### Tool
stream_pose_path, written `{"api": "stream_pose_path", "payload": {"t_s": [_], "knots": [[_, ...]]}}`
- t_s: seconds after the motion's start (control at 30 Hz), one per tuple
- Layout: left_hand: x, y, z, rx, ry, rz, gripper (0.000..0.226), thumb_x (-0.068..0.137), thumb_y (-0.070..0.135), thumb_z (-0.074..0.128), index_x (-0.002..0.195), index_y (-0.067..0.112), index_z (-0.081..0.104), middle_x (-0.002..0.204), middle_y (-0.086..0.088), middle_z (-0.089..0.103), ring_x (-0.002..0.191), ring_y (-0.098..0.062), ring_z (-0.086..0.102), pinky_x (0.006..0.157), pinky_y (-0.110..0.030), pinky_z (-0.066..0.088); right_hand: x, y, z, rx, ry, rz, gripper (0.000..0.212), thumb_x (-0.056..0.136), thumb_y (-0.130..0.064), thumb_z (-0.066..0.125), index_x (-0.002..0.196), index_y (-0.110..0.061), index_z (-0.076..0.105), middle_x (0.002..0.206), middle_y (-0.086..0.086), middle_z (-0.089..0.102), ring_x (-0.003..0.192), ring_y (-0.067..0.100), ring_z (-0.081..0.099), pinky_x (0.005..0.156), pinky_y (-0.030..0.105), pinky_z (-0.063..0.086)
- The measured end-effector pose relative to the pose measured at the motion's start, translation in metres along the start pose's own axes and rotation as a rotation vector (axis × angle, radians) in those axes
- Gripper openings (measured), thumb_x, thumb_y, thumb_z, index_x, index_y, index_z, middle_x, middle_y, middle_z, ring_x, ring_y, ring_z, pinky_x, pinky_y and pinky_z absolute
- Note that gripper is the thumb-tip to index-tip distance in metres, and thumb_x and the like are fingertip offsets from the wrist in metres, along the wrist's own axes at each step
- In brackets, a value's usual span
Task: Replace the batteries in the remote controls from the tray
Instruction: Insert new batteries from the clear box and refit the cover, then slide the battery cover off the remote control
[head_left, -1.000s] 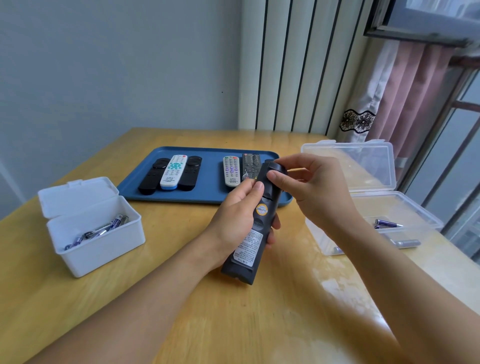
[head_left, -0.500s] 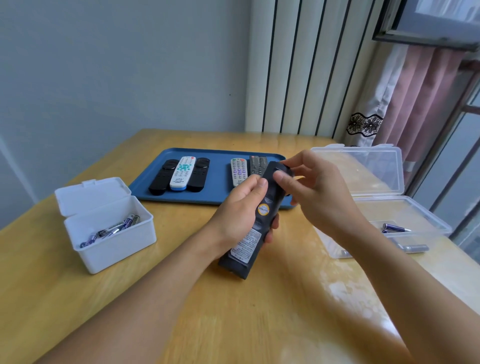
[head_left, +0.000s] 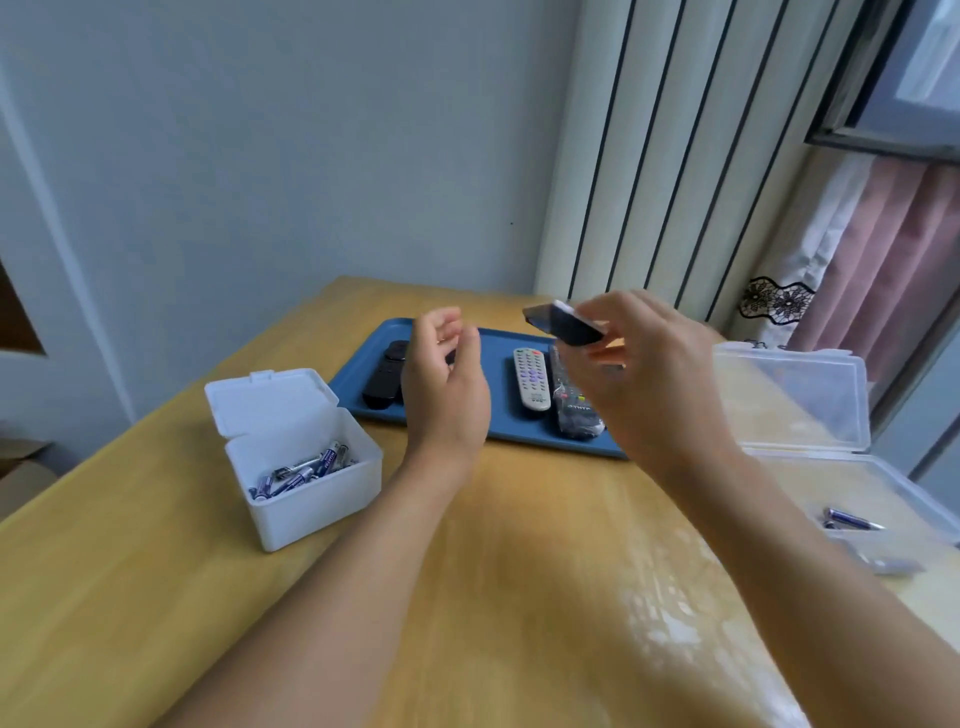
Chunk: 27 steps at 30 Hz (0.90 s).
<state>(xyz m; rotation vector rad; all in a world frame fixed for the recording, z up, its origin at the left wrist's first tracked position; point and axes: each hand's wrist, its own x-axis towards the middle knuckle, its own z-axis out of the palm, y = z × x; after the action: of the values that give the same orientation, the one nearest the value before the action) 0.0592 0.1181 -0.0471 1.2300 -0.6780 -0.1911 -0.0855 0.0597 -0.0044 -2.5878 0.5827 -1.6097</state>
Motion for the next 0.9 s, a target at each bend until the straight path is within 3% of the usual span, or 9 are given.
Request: {"api": "stream_pose_path", "payload": {"t_s": [0.13, 0.23, 0.43, 0.63, 0.8, 0.9], "knots": [[0.001, -0.023, 0.003, 0.177, -0.003, -0.223, 0.036, 0.101, 0.016, 0.048, 0.137, 0.012, 0.051, 0.139, -0.002, 0.055, 0.128, -0.018, 0.051, 0.107, -0.029, 0.038, 0.007, 0.020, 0.078, -0.199, -0.276, 0.059, 0.013, 0.082, -0.006, 0.066, 0.095, -0.003, 0.067, 0.094, 0.013, 0.063, 0.079, 0.038, 0.062, 0.066, 0.040, 0.050], [0.004, -0.033, 0.004, 0.270, -0.046, -0.321, 0.043, 0.101, 0.017, 0.047, 0.143, 0.012, 0.046, 0.146, -0.005, 0.049, 0.132, -0.021, 0.047, 0.104, -0.026, 0.034, -0.001, 0.037, 0.115, -0.289, -0.493, 0.102, 0.018, 0.083, -0.001, 0.059, 0.099, -0.004, 0.065, 0.102, 0.012, 0.060, 0.088, 0.037, 0.060, 0.073, 0.046, 0.049], [0.008, -0.036, 0.006, 0.372, -0.020, -0.305, 0.046, 0.094, 0.009, 0.047, 0.140, 0.016, 0.048, 0.146, -0.005, 0.047, 0.134, -0.023, 0.042, 0.104, -0.031, 0.034, -0.012, 0.044, 0.126, -0.299, -0.524, 0.159, 0.014, 0.083, -0.010, 0.067, 0.097, -0.010, 0.066, 0.097, 0.004, 0.059, 0.089, 0.027, 0.058, 0.070, 0.045, 0.052], [0.003, -0.039, 0.005, 0.625, -0.073, -0.236, 0.046, 0.094, 0.021, 0.052, 0.140, 0.017, 0.044, 0.147, -0.005, 0.042, 0.135, -0.027, 0.027, 0.104, -0.040, 0.033, -0.012, 0.033, 0.115, -0.201, -0.617, 0.156, 0.018, 0.083, -0.007, 0.062, 0.095, -0.012, 0.074, 0.101, 0.006, 0.065, 0.096, 0.024, 0.059, 0.076, 0.046, 0.054], [0.001, -0.041, 0.004, 0.687, -0.002, -0.263, 0.057, 0.090, 0.022, 0.052, 0.144, 0.013, 0.037, 0.154, -0.006, 0.033, 0.138, -0.031, 0.023, 0.114, -0.043, 0.027, 0.006, 0.027, 0.113, -0.097, -0.518, 0.237, 0.035, 0.081, -0.019, 0.074, 0.116, -0.019, 0.071, 0.114, 0.000, 0.071, 0.108, 0.022, 0.062, 0.089, 0.035, 0.049], [0.002, -0.040, 0.003, 0.553, 0.089, -0.334, 0.066, 0.088, 0.013, 0.052, 0.149, 0.009, 0.027, 0.162, -0.011, 0.019, 0.145, -0.032, 0.016, 0.120, -0.042, 0.016, 0.036, 0.022, 0.121, -0.097, -0.716, 0.260, 0.070, 0.075, -0.034, 0.085, 0.137, -0.019, 0.056, 0.135, 0.001, 0.061, 0.125, 0.023, 0.055, 0.099, 0.035, 0.045]]}}
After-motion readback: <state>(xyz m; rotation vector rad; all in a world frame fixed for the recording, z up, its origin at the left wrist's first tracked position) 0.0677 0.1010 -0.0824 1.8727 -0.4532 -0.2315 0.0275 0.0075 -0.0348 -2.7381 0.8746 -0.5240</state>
